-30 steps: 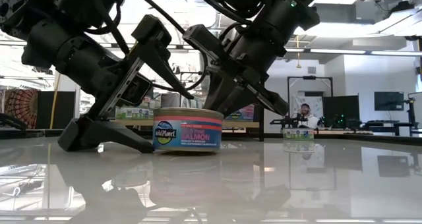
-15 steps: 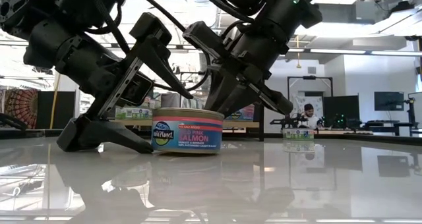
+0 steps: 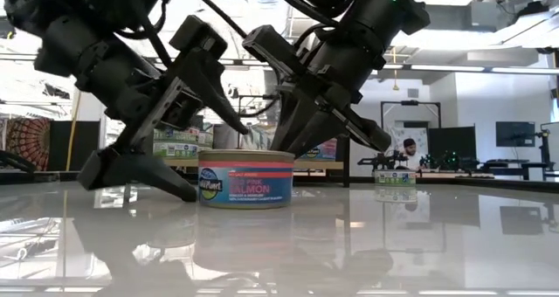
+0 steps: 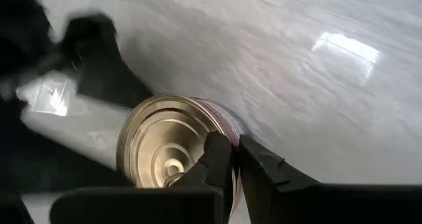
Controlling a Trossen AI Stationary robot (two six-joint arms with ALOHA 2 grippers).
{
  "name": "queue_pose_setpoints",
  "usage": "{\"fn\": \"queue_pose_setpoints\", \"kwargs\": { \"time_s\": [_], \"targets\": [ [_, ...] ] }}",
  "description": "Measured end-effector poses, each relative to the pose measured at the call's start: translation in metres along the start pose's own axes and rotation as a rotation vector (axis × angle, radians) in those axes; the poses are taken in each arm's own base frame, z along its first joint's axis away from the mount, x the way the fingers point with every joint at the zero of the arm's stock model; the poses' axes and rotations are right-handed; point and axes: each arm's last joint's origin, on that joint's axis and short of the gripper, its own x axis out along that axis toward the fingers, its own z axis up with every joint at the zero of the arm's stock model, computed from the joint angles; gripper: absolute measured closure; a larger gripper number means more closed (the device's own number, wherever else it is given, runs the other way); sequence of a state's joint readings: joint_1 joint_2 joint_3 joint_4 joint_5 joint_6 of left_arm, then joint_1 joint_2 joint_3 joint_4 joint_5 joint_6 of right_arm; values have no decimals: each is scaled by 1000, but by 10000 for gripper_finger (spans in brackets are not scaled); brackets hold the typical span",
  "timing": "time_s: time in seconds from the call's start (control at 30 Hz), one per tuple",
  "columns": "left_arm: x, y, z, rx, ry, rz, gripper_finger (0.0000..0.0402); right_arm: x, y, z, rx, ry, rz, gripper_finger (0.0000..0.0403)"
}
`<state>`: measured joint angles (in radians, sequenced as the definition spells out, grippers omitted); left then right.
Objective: Stack canned seafood by type on shelf
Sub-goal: Put the blue tuna can on the shelf
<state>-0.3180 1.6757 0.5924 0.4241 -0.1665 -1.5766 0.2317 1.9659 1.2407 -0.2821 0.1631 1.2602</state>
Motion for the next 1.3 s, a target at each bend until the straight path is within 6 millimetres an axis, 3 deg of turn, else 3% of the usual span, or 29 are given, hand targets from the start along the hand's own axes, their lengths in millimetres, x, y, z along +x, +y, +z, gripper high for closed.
{"fn": "queue_pose_setpoints", "kwargs": {
  "time_s": [0.23, 0.73, 1.3],
  "targets": [
    [-16, -4, -1, -13, -55, 31, 52, 0, -1, 0, -1, 2, -8, 349],
    [1, 0, -30, -139, -10, -72, 52, 0, -3, -1, 11, 7, -30, 368],
    [2, -5, -25, -153, -31, -127, 52, 0, -3, -1, 26, 5, -27, 378]
  ]
}}
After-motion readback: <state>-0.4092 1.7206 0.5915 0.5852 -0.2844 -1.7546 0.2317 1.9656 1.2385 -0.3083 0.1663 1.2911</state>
